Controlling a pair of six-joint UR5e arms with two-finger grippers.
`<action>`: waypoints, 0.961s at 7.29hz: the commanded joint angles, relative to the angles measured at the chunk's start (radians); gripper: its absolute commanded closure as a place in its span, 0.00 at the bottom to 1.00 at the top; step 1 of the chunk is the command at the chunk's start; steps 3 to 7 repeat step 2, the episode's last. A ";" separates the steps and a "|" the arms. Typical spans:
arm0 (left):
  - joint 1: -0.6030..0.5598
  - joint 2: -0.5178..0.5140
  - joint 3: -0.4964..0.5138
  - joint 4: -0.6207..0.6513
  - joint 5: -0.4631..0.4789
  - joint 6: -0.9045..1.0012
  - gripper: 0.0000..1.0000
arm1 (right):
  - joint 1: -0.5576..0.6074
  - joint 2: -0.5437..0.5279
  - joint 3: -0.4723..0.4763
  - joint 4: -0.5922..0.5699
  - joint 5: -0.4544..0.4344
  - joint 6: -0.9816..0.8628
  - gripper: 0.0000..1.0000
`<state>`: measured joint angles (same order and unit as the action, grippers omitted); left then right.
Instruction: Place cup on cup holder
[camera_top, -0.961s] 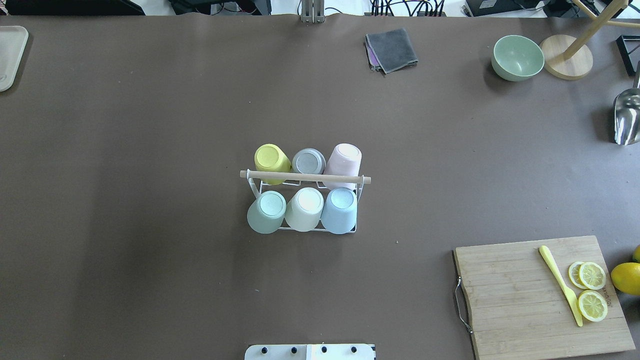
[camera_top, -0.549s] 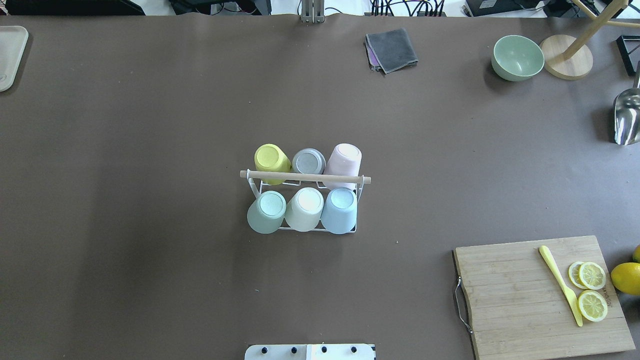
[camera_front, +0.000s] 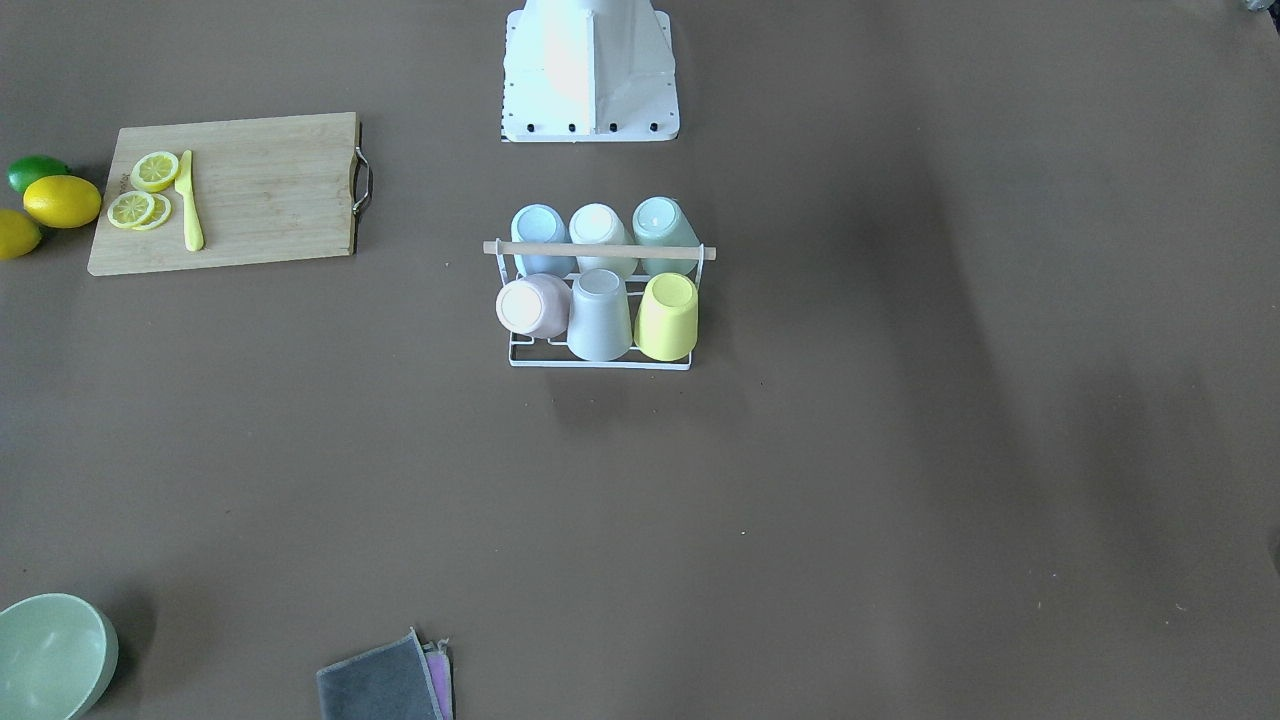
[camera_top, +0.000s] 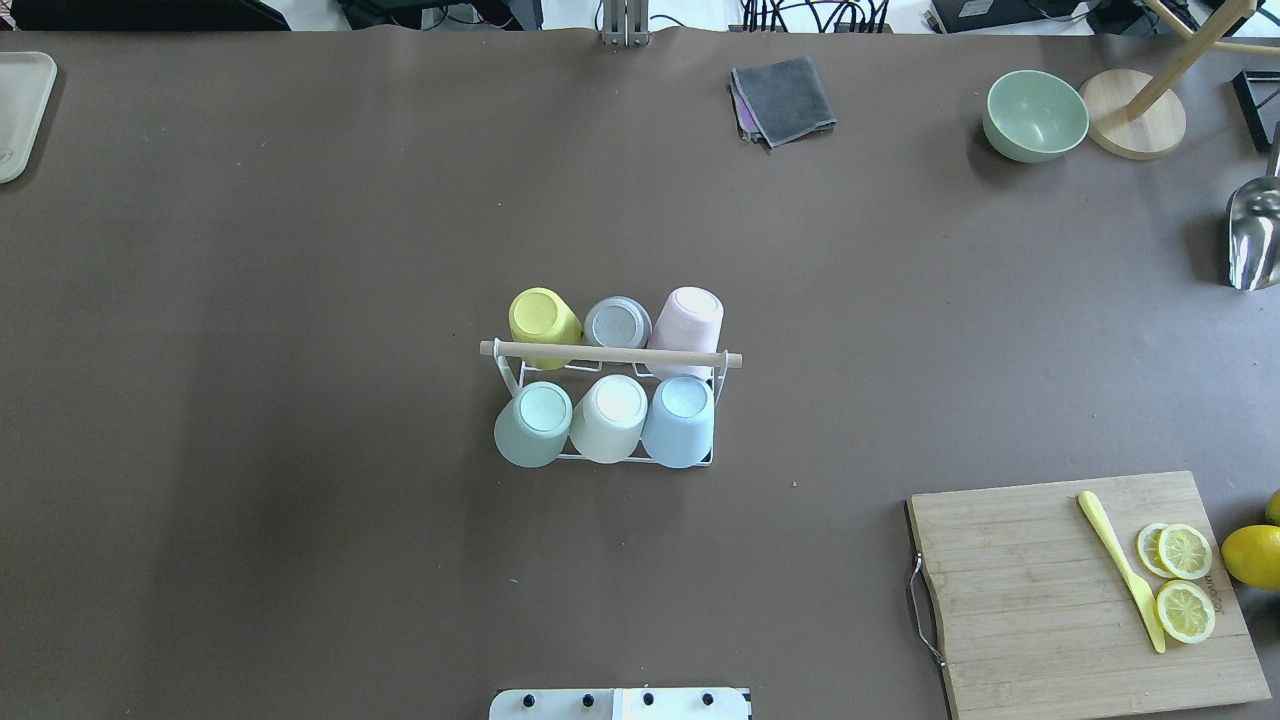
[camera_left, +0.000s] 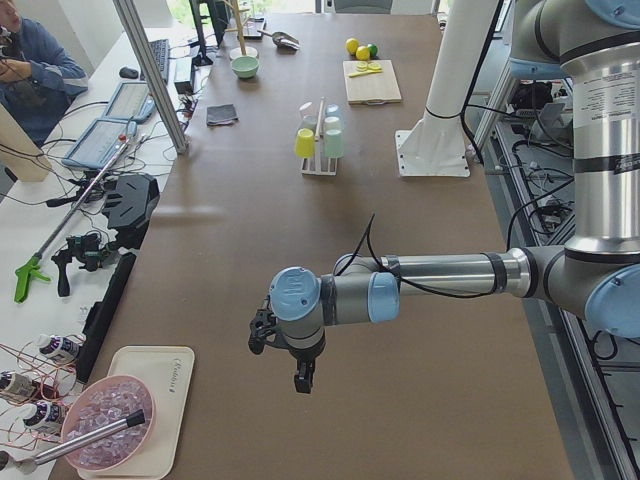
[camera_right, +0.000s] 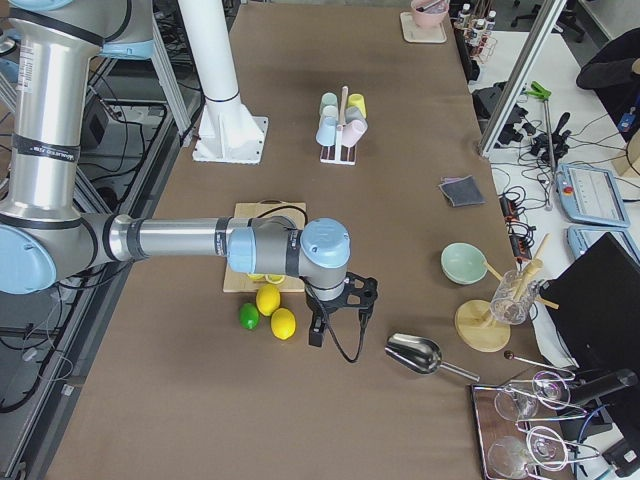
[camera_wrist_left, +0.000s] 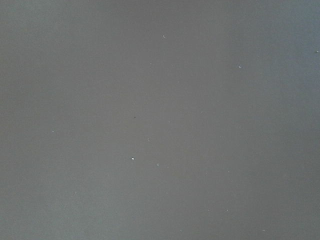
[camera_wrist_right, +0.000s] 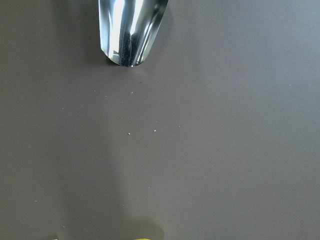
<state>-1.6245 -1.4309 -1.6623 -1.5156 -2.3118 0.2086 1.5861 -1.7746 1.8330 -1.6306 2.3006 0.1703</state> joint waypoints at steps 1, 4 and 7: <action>0.000 0.000 -0.001 0.000 0.000 0.000 0.02 | 0.000 0.000 -0.001 0.000 0.005 -0.001 0.00; 0.000 0.000 -0.001 0.000 0.000 0.000 0.02 | 0.000 0.000 0.000 0.000 0.004 0.000 0.00; 0.000 0.000 -0.001 0.000 0.000 0.000 0.02 | 0.000 0.000 0.000 0.000 0.004 0.000 0.00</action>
